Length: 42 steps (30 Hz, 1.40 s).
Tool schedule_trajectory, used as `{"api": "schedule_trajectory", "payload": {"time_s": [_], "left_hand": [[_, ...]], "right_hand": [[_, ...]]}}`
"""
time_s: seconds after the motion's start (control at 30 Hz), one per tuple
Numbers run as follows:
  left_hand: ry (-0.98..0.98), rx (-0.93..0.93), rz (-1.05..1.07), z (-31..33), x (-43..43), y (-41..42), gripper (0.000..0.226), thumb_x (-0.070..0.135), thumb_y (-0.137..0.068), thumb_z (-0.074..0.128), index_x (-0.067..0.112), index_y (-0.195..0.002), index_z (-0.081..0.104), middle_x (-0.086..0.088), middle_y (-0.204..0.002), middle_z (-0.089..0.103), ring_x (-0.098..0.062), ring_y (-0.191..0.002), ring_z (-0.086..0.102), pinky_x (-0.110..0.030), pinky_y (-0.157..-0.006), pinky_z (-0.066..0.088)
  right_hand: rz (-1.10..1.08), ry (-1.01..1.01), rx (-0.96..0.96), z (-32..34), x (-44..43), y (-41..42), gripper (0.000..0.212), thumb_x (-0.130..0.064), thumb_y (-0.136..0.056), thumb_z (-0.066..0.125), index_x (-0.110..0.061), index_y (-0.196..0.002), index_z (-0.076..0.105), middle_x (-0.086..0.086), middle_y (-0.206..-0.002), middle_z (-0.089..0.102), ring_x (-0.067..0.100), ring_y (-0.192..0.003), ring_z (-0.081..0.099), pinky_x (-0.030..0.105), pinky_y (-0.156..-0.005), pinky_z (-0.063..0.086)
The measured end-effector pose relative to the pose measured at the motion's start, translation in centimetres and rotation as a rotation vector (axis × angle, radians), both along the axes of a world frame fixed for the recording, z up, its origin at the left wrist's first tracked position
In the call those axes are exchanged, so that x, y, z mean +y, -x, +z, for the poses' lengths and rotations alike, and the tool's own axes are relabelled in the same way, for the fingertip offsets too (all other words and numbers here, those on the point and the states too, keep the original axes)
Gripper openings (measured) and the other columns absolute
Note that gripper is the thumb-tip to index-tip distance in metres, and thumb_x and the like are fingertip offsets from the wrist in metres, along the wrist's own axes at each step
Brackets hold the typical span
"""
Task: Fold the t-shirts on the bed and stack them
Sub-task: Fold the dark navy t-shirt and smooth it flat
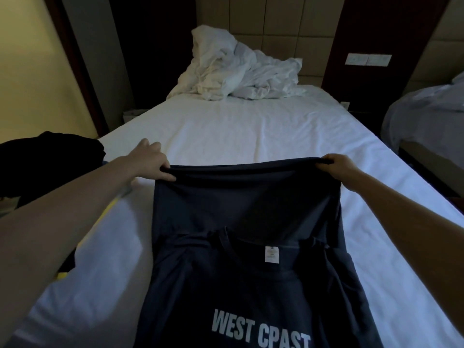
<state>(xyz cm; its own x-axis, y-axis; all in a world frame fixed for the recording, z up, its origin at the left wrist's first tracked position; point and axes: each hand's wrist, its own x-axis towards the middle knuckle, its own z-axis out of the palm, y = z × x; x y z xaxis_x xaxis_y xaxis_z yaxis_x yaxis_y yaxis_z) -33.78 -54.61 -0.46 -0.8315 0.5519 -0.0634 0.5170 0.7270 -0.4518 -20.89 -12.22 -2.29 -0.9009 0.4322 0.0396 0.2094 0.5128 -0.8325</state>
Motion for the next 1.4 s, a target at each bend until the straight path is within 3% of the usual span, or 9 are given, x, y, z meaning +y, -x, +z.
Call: {"api": "schedule_trajectory", "payload": {"time_s": [0.17, 0.3, 0.53, 0.7, 0.83, 0.97, 1.07, 1.17, 1.4], "left_hand": [[-0.434, -0.253, 0.291, -1.6, -0.4, 0.8, 0.032, 0.049, -0.089, 0.057, 0.019, -0.076, 0.055, -0.002, -0.088, 0.043, -0.024, -0.093, 0.039, -0.032, -0.074, 0.029], [-1.052, -0.632, 0.543, -2.3, 0.4, 0.8, 0.017, 0.009, -0.094, 0.057, 0.010, -0.079, 0.049, -0.008, -0.084, 0.053, -0.016, -0.068, 0.051, -0.020, -0.048, 0.043], [-1.597, -0.748, 0.629, -5.2, 0.8, 2.5, 0.015, -0.002, -0.088, 0.061, 0.011, -0.086, 0.054, -0.008, -0.090, 0.056, -0.016, -0.078, 0.056, -0.024, -0.070, 0.049], [-1.448, -0.447, 0.631, -9.3, 0.2, 2.9, 0.023, 0.015, -0.074, 0.080, 0.009, -0.082, 0.059, -0.010, -0.090, 0.063, -0.027, -0.091, 0.059, -0.034, -0.079, 0.052], [-1.067, -0.173, 0.525, -9.2, 1.5, 2.6, 0.050, 0.028, -0.077, 0.074, 0.010, -0.117, 0.050, -0.012, -0.119, 0.055, -0.031, -0.106, 0.054, -0.040, -0.088, 0.047], [-0.884, 0.116, 0.235, -7.2, 4.1, 0.4, 0.045, 0.020, -0.085, 0.061, 0.013, -0.128, 0.047, -0.012, -0.133, 0.046, -0.034, -0.120, 0.044, -0.041, -0.097, 0.036], [-1.031, -0.134, -0.009, -8.1, 5.7, -2.9, 0.046, 0.040, -0.085, 0.047, 0.016, -0.123, 0.057, -0.004, -0.129, 0.057, -0.024, -0.120, 0.051, -0.036, -0.099, 0.038], [-0.736, -0.340, -0.034, -10.9, 5.5, -5.7, 0.062, 0.058, -0.088, 0.026, 0.024, -0.135, 0.049, 0.005, -0.146, 0.041, -0.016, -0.137, 0.034, -0.036, -0.111, 0.024], [-1.029, -0.492, 0.043, -9.1, 5.2, -8.1, 0.027, 0.030, -0.099, 0.045, 0.016, -0.110, 0.065, 0.002, -0.118, 0.061, -0.017, -0.116, 0.054, -0.030, -0.097, 0.040]], "right_hand": [[0.051, 0.102, -0.119, -0.5, -0.2, 0.8, 0.017, -0.016, -0.086, 0.064, -0.006, -0.100, 0.061, 0.008, -0.085, 0.062, 0.019, -0.076, 0.059, 0.029, -0.072, 0.050], [-0.009, 0.015, -0.126, -1.0, 0.6, 1.5, 0.019, -0.015, -0.087, 0.064, 0.002, -0.096, 0.064, 0.010, -0.070, 0.054, 0.020, -0.061, 0.050, 0.027, -0.056, 0.040], [-0.142, -0.002, -0.073, -3.6, 1.1, 4.0, 0.027, -0.007, -0.083, 0.067, 0.004, -0.106, 0.059, 0.015, -0.082, 0.057, 0.027, -0.075, 0.055, 0.029, -0.057, 0.044], [-0.121, -0.376, -0.071, -7.0, 0.4, 3.7, 0.039, -0.016, -0.087, 0.063, -0.008, -0.122, 0.048, 0.020, -0.114, 0.058, 0.029, -0.089, 0.055, 0.033, -0.073, 0.042], [-0.087, -0.882, -0.155, -7.6, -0.4, 3.0, 0.049, -0.028, -0.093, 0.053, -0.019, -0.137, 0.035, 0.012, -0.133, 0.047, 0.033, -0.121, 0.042, 0.041, -0.096, 0.031], [-0.076, -0.930, -0.068, -5.7, -1.9, 3.2, 0.048, -0.023, -0.091, 0.052, -0.015, -0.137, 0.040, 0.009, -0.141, 0.041, 0.030, -0.130, 0.034, 0.039, -0.104, 0.022], [0.128, -0.738, 0.074, -5.7, -4.7, 2.3, 0.041, -0.022, -0.092, 0.053, -0.013, -0.132, 0.050, 0.009, -0.136, 0.051, 0.029, -0.123, 0.048, 0.037, -0.103, 0.032], [0.342, -0.762, -0.126, -8.4, -6.1, 0.1, 0.042, -0.033, -0.098, 0.041, -0.019, -0.138, 0.045, 0.003, -0.145, 0.043, 0.023, -0.132, 0.039, 0.036, -0.109, 0.030], [0.272, -0.540, -0.143, -6.0, -7.0, -3.0, 0.036, -0.031, -0.100, 0.038, -0.010, -0.118, 0.061, 0.012, -0.126, 0.059, 0.029, -0.119, 0.052, 0.035, -0.096, 0.039]]}}
